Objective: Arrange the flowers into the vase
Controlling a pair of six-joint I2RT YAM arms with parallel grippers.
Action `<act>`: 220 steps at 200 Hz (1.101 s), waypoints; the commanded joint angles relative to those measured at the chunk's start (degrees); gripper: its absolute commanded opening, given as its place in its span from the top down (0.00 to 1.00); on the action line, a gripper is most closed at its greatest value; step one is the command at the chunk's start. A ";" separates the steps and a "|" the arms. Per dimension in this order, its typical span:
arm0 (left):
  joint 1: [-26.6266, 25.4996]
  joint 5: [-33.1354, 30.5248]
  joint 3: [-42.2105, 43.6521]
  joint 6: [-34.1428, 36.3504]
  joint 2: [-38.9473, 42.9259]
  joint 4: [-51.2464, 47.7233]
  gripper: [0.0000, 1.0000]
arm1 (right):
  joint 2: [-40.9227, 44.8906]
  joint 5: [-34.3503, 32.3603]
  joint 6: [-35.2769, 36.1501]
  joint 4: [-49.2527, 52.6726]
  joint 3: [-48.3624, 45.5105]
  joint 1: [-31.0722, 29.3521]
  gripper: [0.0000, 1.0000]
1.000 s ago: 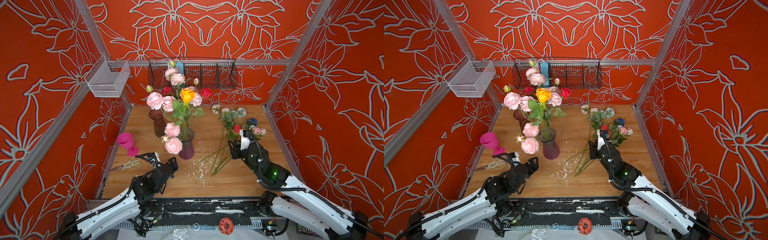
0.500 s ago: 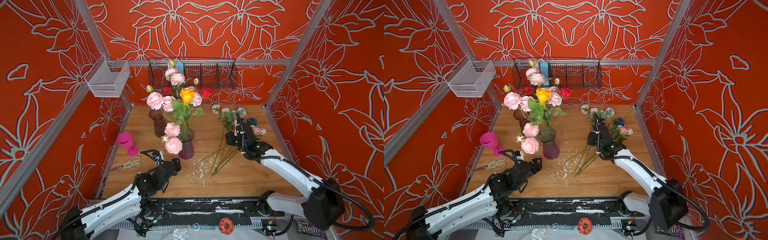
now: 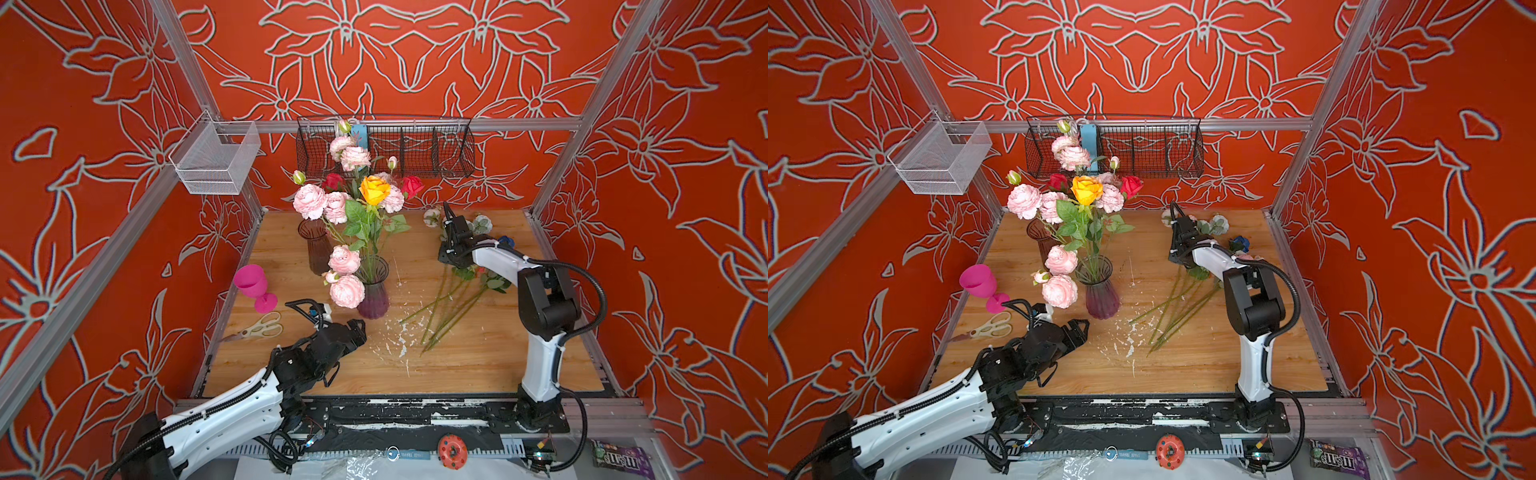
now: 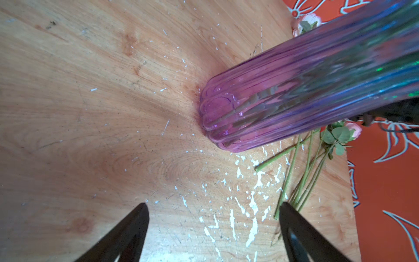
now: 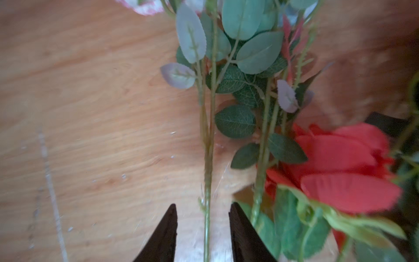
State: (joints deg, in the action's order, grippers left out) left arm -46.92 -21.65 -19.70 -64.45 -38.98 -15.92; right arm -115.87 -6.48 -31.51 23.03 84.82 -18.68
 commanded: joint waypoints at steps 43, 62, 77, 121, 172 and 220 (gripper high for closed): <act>0.50 -3.36 0.40 3.02 1.69 0.99 0.10 | -1.97 4.24 0.81 3.55 0.84 0.40 0.63; 2.30 -1.96 0.90 5.00 -1.08 3.58 0.10 | 2.47 5.73 2.49 3.00 -1.47 0.35 0.62; 6.98 3.26 0.42 3.93 -4.06 2.94 0.12 | 10.42 7.94 2.42 -2.07 -8.78 -0.02 0.60; 12.37 9.44 1.69 6.73 -9.08 10.29 0.19 | 29.62 12.41 1.80 -9.36 -27.28 -0.14 0.56; 12.37 11.28 -2.97 17.23 -16.23 8.22 0.23 | 44.04 10.72 1.28 -7.26 -37.86 -0.08 0.52; 12.20 14.28 -2.09 22.10 -16.98 9.89 0.42 | 52.50 6.69 -4.96 -10.25 -47.02 -0.07 0.50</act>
State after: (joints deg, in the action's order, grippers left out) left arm -34.85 -9.02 -21.85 -46.61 -55.68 -7.90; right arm -66.17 2.85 -33.06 14.50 41.17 -18.68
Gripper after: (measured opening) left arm 0.593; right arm 0.494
